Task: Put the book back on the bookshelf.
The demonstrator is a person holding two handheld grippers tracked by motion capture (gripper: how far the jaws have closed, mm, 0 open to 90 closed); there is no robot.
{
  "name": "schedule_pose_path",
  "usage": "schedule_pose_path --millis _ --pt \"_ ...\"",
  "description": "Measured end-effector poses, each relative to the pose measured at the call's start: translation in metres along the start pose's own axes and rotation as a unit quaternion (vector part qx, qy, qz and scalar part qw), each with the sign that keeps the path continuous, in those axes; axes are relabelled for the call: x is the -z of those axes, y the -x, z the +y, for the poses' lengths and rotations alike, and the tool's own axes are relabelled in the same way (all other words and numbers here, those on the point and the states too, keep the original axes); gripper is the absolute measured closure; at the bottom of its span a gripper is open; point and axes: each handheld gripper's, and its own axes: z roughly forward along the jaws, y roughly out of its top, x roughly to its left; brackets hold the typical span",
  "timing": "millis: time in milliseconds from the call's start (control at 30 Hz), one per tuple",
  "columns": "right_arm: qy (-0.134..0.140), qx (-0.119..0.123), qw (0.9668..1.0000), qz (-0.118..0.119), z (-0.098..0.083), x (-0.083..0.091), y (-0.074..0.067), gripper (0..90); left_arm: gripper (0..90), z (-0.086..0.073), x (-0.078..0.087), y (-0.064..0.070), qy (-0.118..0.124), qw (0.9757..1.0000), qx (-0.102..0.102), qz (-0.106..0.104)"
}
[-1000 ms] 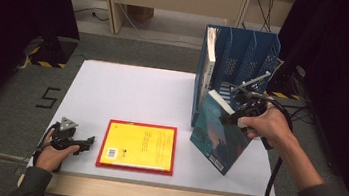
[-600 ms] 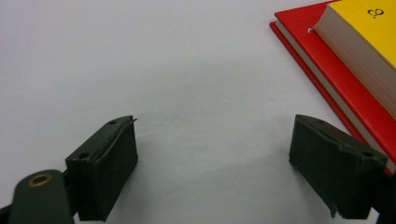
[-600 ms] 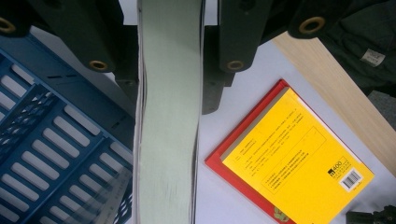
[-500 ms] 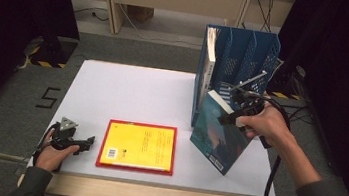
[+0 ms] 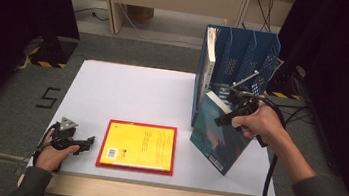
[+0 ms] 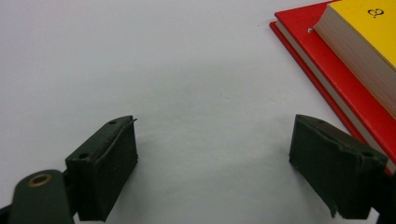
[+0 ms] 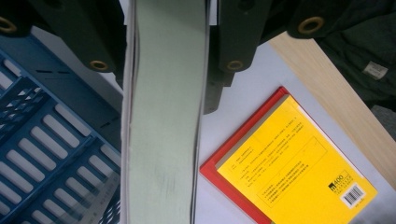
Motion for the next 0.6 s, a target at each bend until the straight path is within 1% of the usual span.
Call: schedule_pose_path --millis 33,67,100,133,167,200,300,333,367,400,467,567,600 --pt "0.0 0.0 1.0 0.0 0.0 0.0 0.0 71.4 14.1 0.0 0.0 0.0 0.0 1.0 0.0 0.0" --pt "-0.002 0.011 0.9999 -0.009 0.0004 0.0003 -0.0008 72.6 14.1 0.0 0.0 0.0 0.0 1.0 0.0 0.0" --pt "-0.002 0.011 0.9999 -0.009 0.0004 0.0003 -0.0008 72.6 14.1 0.0 0.0 0.0 0.0 1.0 0.0 0.0" --pt "0.001 0.019 0.9997 -0.016 0.0001 0.0008 -0.001 73.4 14.1 0.0001 0.0001 0.0 -0.001 1.0 0.0 0.0" --pt "0.001 0.019 0.9997 -0.016 0.0001 0.0008 -0.001 73.4 14.1 0.0001 0.0001 0.0 -0.001 1.0 0.0 0.0" --pt "0.008 0.013 0.9995 -0.027 -0.0017 0.0014 -0.0005 73.7 14.1 0.0 0.0 0.0 0.0 1.0 0.0 0.0" --pt "0.014 0.006 0.9996 -0.026 -0.0034 0.002 0.0015 73.9 14.1 0.0001 0.0001 -0.0001 -0.001 1.0 0.0 0.0" --pt "0.015 0.009 0.9996 -0.022 -0.0038 0.0024 0.0022 73.9 14.1 0.0 0.0 0.0 0.0 1.0 0.0 0.0" --pt "0.017 0.006 0.9996 -0.02 -0.0041 0.0026 0.0021 73.9 14.0 0.0001 0.0001 -0.0001 -0.001 1.0 0.0 0.0" --pt "0.018 0.01 0.9996 -0.017 -0.0044 0.003 0.0011 73.9 14.0 0.0002 0.0001 -0.0001 -0.001 1.0 0.0 0.0" --pt "0.02 0.008 0.9996 -0.017 -0.0045 0.0031 0.0004 73.9 14.0 0.0001 0.0 -0.0001 0.0 1.0 0.0 0.0" --pt "0.02 0.02 0.9994 -0.018 -0.0043 0.0057 -0.0017 73.9 14.0 0.0001 0.0 0.0 0.0 1.0 0.0 0.0" --pt "0.023 0.014 0.9995 -0.018 -0.0044 0.0076 -0.0023 73.9 14.0 0.0001 0.0001 -0.0001 -0.001 1.0 0.0 0.0"
